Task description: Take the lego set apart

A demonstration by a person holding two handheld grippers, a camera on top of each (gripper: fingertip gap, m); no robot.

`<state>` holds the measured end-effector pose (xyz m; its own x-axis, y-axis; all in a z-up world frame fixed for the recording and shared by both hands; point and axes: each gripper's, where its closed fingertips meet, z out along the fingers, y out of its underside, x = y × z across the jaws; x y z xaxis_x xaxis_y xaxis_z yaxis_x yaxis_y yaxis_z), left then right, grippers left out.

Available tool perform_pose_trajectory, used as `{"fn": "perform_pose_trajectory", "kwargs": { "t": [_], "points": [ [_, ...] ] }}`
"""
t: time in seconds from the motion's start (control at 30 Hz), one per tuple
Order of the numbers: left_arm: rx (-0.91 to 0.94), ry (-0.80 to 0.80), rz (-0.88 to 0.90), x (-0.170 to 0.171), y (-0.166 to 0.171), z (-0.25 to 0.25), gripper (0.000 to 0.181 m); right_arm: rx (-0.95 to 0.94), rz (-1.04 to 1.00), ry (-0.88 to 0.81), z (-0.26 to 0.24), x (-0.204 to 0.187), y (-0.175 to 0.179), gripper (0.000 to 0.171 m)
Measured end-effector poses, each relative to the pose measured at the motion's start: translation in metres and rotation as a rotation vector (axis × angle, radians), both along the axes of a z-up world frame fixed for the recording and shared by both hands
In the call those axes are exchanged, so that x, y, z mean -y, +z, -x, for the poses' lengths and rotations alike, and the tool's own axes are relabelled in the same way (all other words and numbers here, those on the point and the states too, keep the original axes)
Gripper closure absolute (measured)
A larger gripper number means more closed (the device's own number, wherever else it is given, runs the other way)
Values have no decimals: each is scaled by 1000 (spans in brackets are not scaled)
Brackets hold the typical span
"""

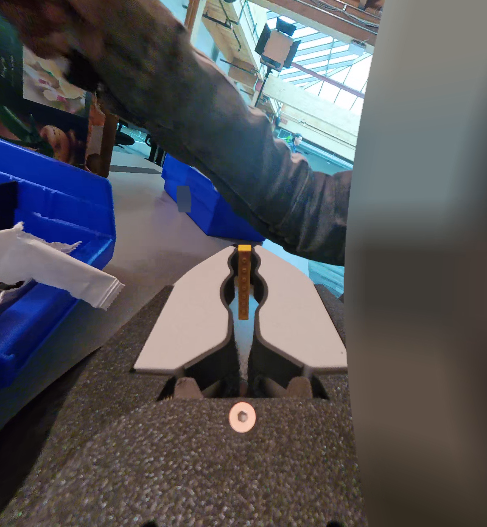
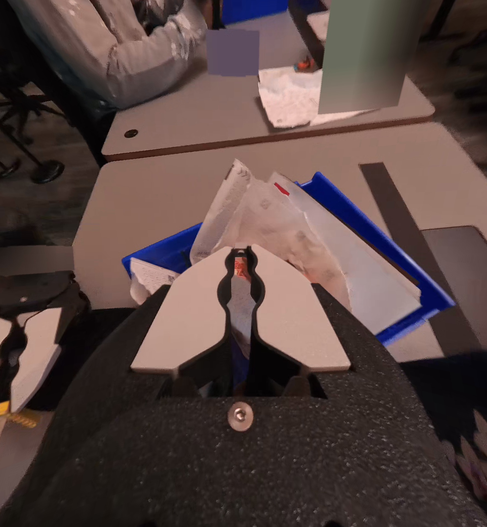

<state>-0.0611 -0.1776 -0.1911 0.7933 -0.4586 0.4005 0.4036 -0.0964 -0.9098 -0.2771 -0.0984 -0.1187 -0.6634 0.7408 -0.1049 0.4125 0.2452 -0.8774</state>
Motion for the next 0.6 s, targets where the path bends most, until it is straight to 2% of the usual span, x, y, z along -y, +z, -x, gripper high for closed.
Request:
{"fn": "perform_pose_trajectory", "kwargs": {
  "t": [0.13, 0.23, 0.4, 0.6],
  "points": [
    [15, -2, -14, 2, 2, 1, 174, 182, -7, 22, 20, 8, -31, 164],
    [20, -3, -26, 3, 3, 2, 174, 174, 28, 35, 21, 15, -27, 156],
    [20, -2, -30, 4, 3, 2, 174, 203, -28, 33, 16, 11, -32, 137],
    [16, 2, -22, 3, 2, 2, 174, 223, -44, 2, 14, 3, -34, 130]
  ]
}}
